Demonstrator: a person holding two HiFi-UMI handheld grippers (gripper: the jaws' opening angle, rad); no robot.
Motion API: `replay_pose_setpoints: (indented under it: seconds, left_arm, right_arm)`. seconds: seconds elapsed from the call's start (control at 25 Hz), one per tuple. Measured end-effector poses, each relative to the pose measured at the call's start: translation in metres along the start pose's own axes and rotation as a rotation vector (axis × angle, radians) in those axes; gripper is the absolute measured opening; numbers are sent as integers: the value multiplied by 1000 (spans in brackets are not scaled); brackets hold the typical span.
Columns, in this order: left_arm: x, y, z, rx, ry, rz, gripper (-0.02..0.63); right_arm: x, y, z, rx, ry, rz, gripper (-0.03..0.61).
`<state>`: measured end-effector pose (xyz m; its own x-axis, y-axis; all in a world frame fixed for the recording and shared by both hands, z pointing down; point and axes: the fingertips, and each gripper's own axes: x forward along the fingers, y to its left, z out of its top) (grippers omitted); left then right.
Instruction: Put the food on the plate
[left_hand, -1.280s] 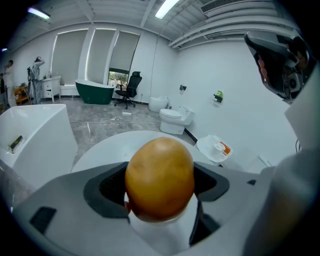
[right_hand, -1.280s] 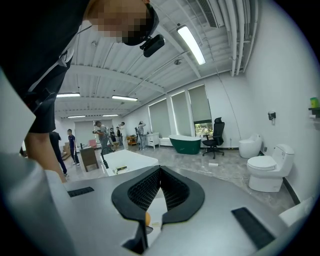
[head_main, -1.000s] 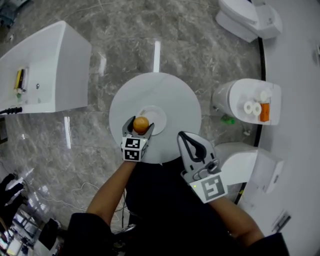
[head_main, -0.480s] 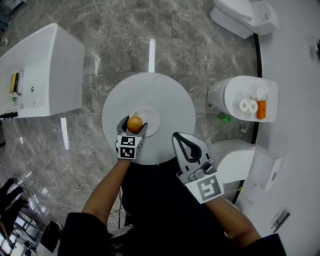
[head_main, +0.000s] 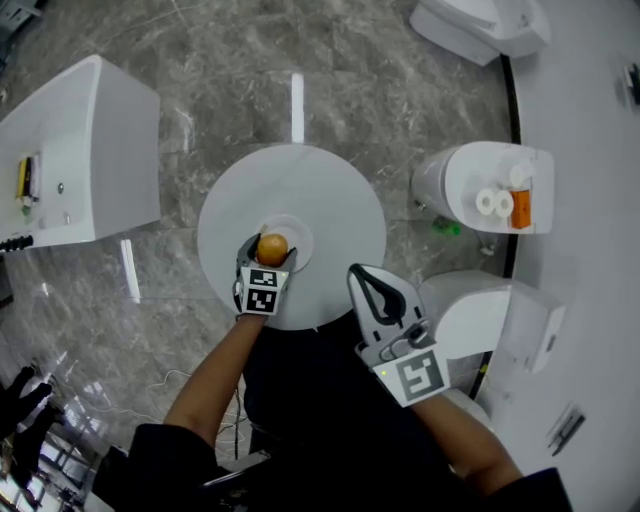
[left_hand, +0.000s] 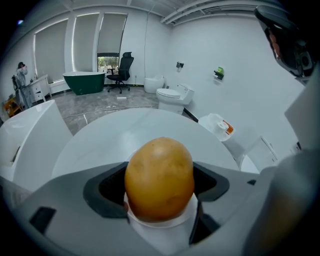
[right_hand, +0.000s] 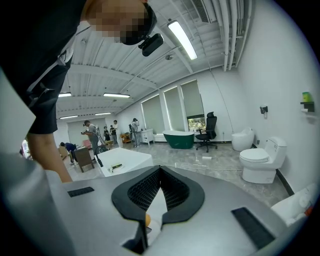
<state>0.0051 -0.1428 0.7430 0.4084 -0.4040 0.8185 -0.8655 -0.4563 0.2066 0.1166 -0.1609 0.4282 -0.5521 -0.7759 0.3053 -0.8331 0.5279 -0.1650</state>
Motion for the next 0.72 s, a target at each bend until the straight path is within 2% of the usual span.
replay_pose_setpoints:
  seconds: [0.28, 0.6, 0.72]
  left_arm:
    - [10, -13, -8, 56, 73, -61, 359]
    - [19, -19, -9, 95, 81, -40, 359]
    - [20, -18, -14, 86, 93, -38, 359]
  right_arm:
    - [-4, -2, -6, 28, 13, 8, 8]
    - [-18, -13, -9, 31, 12, -20, 8]
    - [-21, -13, -10, 25, 12, -20, 8]
